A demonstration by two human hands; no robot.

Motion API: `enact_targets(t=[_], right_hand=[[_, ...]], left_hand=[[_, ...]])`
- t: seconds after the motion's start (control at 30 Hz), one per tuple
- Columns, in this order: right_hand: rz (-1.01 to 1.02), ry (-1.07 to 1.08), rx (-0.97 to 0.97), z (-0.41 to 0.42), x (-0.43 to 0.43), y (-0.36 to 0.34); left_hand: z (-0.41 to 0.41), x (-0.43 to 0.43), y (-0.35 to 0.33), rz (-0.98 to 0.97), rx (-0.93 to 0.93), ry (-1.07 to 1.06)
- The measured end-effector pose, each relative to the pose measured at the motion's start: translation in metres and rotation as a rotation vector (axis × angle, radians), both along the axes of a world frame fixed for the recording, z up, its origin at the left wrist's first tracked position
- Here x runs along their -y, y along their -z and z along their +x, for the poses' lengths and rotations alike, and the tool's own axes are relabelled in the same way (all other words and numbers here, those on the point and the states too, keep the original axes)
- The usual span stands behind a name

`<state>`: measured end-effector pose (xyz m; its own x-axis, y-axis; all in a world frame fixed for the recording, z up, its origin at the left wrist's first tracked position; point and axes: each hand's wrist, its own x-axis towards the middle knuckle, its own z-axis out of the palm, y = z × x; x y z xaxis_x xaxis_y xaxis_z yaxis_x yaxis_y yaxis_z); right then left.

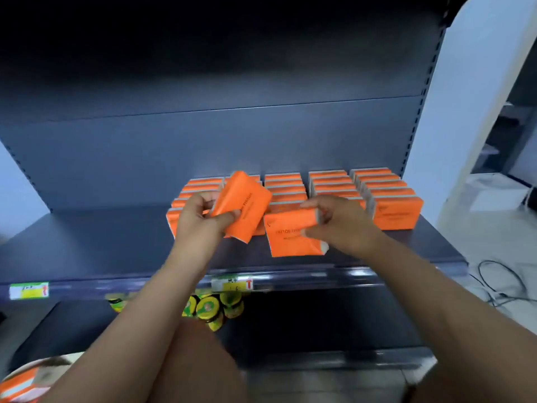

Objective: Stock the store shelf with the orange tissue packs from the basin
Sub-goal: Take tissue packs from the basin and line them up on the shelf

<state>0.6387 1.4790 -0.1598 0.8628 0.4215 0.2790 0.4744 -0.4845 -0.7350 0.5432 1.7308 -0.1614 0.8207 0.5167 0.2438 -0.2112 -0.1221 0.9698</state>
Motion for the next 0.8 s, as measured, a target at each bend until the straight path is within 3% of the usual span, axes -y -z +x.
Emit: enact_targets(t=[0.37,0.8], right_hand=[[-0.102,0.224,0.057,0.051,0.110,-0.017],[-0.064,0.399,-0.117,0.086,0.186,0.013]], left_hand=[[0.058,0.040,0.024,0.062,0.040,0.096],[0.091,0.094,0.034,0.287,0.060,0.245]])
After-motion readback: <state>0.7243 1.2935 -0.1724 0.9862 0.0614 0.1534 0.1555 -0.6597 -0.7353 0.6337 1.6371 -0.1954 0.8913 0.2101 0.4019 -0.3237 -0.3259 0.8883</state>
